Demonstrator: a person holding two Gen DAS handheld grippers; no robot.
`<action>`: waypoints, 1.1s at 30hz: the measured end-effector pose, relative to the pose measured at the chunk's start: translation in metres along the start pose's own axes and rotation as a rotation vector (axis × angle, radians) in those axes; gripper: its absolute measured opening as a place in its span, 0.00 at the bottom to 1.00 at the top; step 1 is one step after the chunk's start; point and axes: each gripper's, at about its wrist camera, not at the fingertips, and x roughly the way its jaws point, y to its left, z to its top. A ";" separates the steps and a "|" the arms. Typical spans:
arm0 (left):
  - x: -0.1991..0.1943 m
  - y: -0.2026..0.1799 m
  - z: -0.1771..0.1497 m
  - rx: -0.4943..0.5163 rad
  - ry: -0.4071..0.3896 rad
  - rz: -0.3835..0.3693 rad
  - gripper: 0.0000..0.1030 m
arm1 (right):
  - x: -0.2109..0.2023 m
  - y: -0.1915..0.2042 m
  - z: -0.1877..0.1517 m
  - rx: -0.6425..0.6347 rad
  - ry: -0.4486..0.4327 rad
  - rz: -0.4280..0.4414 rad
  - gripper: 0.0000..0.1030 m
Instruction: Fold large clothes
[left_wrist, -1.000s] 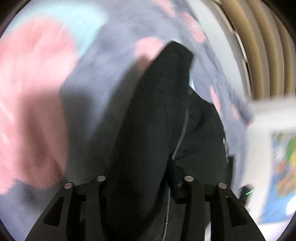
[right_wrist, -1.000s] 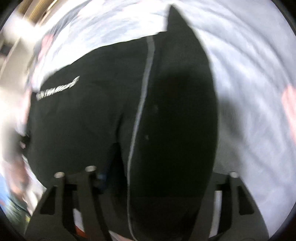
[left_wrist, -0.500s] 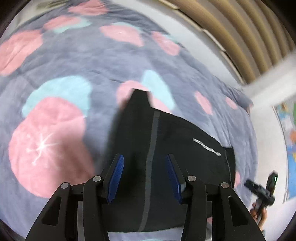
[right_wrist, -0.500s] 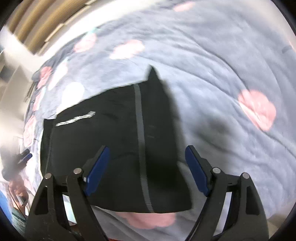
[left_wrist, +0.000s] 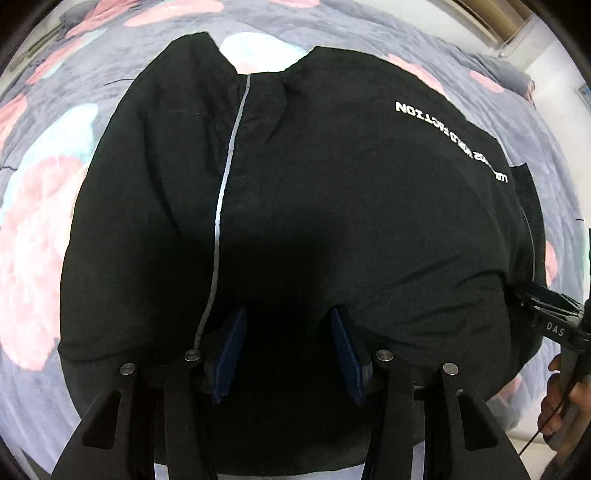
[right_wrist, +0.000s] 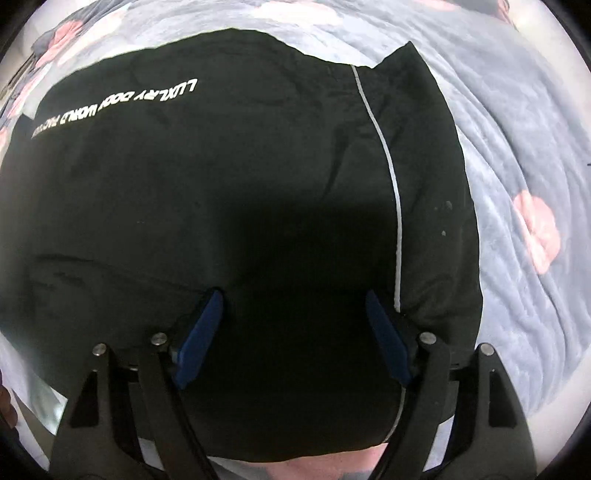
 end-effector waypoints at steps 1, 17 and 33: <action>-0.004 0.000 0.001 0.007 0.003 0.000 0.48 | -0.002 -0.001 0.000 0.007 0.009 0.002 0.75; -0.235 -0.047 0.031 0.155 -0.376 -0.018 0.49 | -0.188 -0.011 -0.006 0.116 -0.177 0.082 0.77; -0.275 -0.101 -0.014 0.118 -0.384 0.067 0.54 | -0.273 0.046 -0.033 0.026 -0.356 -0.016 0.82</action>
